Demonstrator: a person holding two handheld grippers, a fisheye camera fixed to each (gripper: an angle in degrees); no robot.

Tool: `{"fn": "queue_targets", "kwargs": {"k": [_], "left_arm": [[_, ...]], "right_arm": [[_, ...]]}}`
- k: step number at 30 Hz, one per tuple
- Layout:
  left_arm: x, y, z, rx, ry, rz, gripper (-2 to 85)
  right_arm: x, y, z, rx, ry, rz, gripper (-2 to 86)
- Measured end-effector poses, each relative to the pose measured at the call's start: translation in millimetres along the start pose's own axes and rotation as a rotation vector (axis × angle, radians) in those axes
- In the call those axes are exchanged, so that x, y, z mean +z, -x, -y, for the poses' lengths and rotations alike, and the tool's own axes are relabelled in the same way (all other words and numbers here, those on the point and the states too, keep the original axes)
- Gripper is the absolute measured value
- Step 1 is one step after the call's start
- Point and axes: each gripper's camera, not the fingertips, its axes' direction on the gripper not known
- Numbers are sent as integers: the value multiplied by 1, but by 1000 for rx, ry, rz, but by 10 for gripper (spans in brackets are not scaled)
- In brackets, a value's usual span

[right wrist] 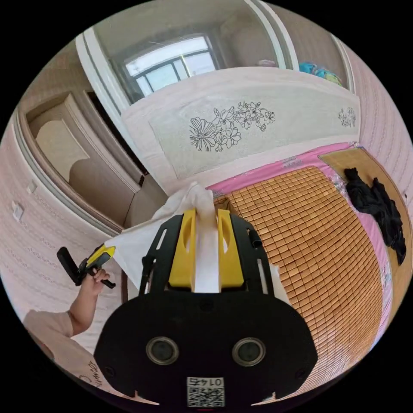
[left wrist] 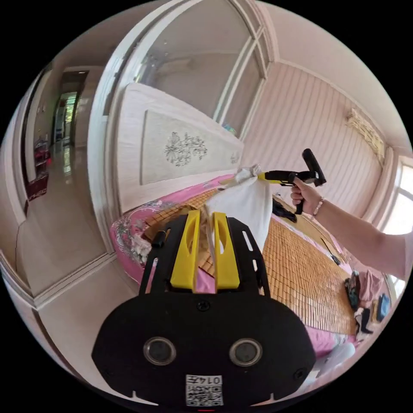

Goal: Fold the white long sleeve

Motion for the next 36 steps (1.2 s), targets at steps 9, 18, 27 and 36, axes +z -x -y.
{"fn": "queue_targets", "kwargs": {"k": [9,18,27,36], "left_arm": [[33,59,-104,-10,179,121,57],[-53,-141,-237,377,255,-239,53],[-133,-399,-320,778,98,-781,63],[-166,-542,-413,922,185,-985,80]], "right_arm": [[68,-87,-109,60,216,-8,116],[-164,-82,-503,564,252,-414,109],[-322,20,-671,1020,-279,-678,115],[-377,65,-653,1021,-261,-1107,139]]}}
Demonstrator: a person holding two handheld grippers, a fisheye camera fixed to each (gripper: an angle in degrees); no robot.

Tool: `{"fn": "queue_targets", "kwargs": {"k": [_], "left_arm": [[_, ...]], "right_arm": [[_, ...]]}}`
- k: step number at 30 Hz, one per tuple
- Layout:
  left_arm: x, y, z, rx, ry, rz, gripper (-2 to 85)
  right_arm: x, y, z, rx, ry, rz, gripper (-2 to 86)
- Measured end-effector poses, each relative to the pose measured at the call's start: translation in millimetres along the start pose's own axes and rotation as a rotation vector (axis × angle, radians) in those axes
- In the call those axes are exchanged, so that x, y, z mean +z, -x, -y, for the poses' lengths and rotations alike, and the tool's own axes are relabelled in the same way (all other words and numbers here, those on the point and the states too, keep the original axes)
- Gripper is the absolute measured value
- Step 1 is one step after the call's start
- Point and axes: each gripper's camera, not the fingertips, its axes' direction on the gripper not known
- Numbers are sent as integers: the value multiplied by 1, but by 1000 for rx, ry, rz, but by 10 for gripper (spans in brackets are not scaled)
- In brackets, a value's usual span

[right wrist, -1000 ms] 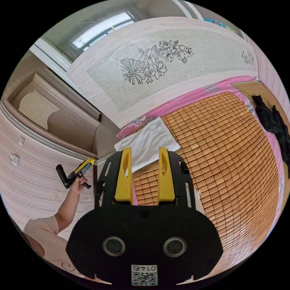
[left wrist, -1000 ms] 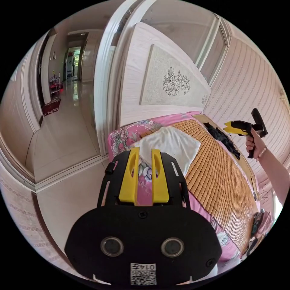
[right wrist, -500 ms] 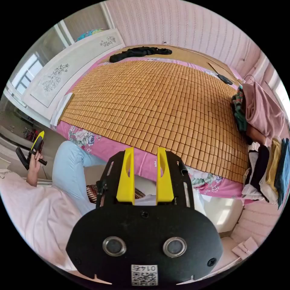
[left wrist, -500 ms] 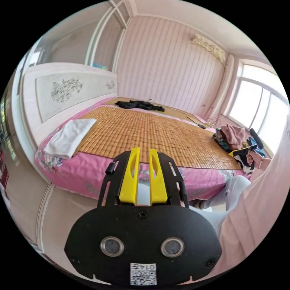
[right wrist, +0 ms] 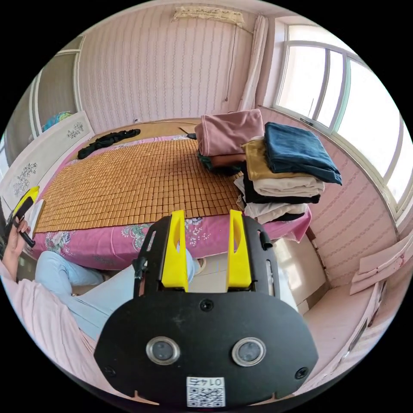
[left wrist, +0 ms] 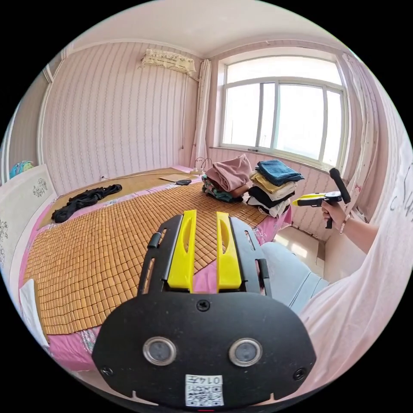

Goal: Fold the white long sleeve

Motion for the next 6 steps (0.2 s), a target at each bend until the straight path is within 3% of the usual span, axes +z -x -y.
{"fn": "queue_targets", "kwargs": {"k": [6], "left_arm": [[78,-55,20,53,34,-121,94]], "right_arm": [[8,-7,76,20,-103,-291,134]]}}
